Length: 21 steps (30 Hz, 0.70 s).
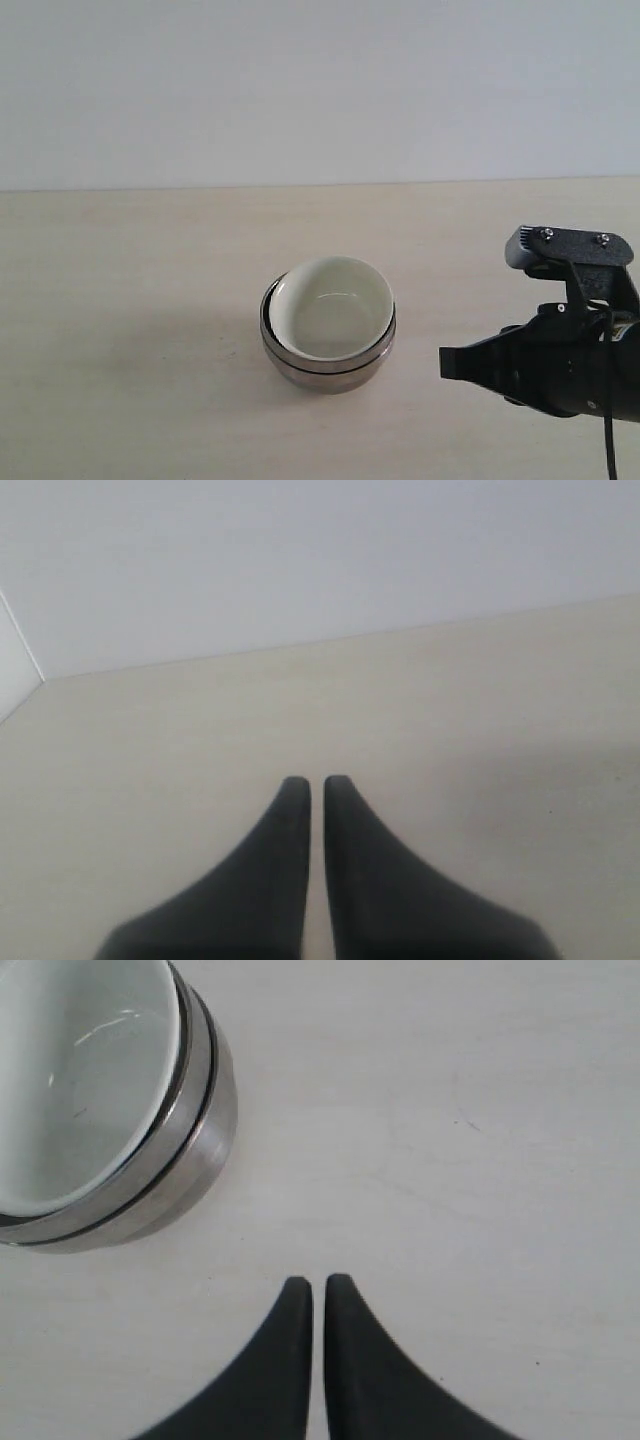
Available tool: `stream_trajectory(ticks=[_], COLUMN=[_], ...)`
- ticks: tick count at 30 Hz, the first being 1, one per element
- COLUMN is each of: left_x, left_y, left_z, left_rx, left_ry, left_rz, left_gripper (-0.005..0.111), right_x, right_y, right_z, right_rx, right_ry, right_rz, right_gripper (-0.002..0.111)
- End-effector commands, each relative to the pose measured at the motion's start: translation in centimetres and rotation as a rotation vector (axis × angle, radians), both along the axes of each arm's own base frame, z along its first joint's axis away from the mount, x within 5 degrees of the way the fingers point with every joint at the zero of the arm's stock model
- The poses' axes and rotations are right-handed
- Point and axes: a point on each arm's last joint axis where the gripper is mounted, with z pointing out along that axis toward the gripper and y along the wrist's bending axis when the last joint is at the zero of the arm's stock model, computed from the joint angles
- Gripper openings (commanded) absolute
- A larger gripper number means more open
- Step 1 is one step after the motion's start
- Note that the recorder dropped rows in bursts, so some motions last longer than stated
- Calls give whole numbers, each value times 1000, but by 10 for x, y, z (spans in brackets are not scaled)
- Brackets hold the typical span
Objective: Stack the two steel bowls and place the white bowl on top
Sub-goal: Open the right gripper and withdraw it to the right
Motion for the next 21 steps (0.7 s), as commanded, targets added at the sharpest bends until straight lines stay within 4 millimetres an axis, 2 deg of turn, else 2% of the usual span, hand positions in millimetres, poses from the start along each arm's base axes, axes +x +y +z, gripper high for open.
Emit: stream_trajectory(ticks=[1,11,14,21], left_x=[0,0,0,0], left_y=[0,0,0,0], left_z=[0,0,0,0], left_rx=[-18,-18,-18,-18], left_ry=[-9,-9,-9,-9], left_rz=[3,3,3,3], left_gripper=[4,4,4,4], right_x=[-3,-2,-2,-2], right_y=[0,0,0,0], right_z=[0,0,0,1], right_rx=[2,2,-59,-64], right_ry=[3,1,-37,-40], right_rz=[6,5,70,78], right_gripper=[0,0,0,0])
